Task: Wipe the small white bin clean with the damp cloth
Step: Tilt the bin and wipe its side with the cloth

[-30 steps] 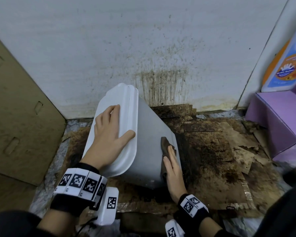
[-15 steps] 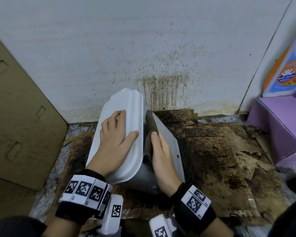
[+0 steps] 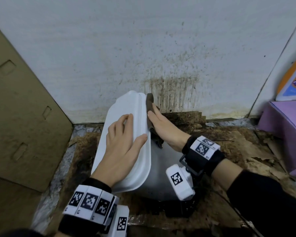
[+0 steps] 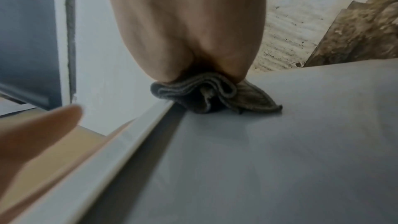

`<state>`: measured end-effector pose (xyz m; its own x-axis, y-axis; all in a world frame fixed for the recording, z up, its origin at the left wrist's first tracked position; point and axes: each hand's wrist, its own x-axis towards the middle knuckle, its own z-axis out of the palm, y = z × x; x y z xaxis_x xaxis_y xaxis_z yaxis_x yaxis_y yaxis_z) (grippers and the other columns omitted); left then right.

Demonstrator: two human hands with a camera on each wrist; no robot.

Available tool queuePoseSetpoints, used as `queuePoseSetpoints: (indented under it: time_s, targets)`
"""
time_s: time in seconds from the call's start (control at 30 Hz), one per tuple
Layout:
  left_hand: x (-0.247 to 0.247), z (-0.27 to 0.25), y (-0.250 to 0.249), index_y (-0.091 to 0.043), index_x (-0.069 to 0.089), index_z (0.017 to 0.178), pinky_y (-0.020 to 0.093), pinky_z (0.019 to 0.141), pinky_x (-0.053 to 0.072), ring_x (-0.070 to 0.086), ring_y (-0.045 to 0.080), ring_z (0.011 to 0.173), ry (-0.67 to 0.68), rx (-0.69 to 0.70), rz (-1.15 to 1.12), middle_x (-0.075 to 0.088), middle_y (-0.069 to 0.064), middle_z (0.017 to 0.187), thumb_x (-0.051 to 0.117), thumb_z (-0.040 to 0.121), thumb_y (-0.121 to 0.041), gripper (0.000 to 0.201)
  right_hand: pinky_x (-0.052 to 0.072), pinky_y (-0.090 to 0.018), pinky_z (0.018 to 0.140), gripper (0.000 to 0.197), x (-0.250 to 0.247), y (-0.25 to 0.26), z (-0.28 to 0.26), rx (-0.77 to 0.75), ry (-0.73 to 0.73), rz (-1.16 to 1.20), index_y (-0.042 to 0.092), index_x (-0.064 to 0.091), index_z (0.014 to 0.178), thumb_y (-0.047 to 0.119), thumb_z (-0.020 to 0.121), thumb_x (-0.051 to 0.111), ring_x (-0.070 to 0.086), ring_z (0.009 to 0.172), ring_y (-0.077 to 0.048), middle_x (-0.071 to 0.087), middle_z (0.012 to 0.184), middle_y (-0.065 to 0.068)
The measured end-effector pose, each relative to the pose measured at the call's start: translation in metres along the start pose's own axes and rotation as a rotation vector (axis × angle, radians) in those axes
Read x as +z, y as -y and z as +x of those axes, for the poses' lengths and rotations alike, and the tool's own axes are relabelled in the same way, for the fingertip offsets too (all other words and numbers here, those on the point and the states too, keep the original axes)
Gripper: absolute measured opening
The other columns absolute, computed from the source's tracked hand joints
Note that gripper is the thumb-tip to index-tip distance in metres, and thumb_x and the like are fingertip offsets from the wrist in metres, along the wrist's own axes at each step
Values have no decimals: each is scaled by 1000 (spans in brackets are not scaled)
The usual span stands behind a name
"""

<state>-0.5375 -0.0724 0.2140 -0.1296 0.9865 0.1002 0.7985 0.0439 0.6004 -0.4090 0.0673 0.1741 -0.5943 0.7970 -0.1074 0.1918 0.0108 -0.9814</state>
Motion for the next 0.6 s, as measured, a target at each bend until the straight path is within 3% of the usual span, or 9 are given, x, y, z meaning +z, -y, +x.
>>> queuePoseSetpoints:
  time_s: [0.1,0.2,0.3,0.37,0.43,0.5,0.57,0.6]
  targets:
    - [-1,-1,3,-29,9,160,45,123,18,0,4,147,-1,1,-13,8,-21,160,20,91,-70,81,9,-44,132,72,-8,-1,27,-11,37,-41,38,-3,165,62,104,28,1,160,-5,-3,174,17]
    - [-2,-1,5,-29,8,160,44,123,18,0,4,147,-1,2,-22,7,-21,160,21,91,-71,82,13,-44,131,79,-12,4,46,-8,51,-68,41,0,165,68,97,30,10,160,-7,4,173,18]
    - [-2,-2,5,-30,9,160,44,123,18,0,3,147,-5,-4,-31,7,-23,159,21,92,-70,80,14,-45,131,67,-14,3,51,-37,45,-90,43,1,165,59,104,26,12,159,-9,6,174,18]
    - [-2,-2,5,-30,9,160,45,122,19,1,3,146,-8,-4,-35,8,-23,159,21,92,-70,80,17,-48,130,68,-8,5,42,-54,1,-135,49,-1,163,64,102,24,13,160,-12,7,173,21]
    - [-2,-3,5,-30,8,160,46,123,19,1,3,147,-9,-4,-39,8,-23,159,21,92,-70,80,30,-47,124,66,-2,10,26,-51,-34,-185,50,-1,162,64,103,24,32,153,-18,17,172,17]
    - [-2,-2,6,-31,7,161,46,123,18,0,3,147,-3,-14,-43,7,-23,160,20,92,-70,80,39,-37,111,60,6,15,1,-16,-51,-207,41,2,165,51,111,24,47,137,-16,17,172,13]
    - [-2,-2,7,-32,6,161,42,123,16,0,2,147,-3,-24,-42,7,-23,160,19,91,-70,80,34,-28,107,54,17,15,-27,-37,-50,-283,19,16,165,33,114,27,33,146,-11,1,175,9]
    - [-2,-2,7,-32,6,161,40,123,15,1,1,146,-6,-27,-39,8,-23,160,19,91,-70,80,30,-28,113,48,24,9,-40,-80,-53,-320,9,25,160,24,115,28,21,154,-12,-4,175,4]
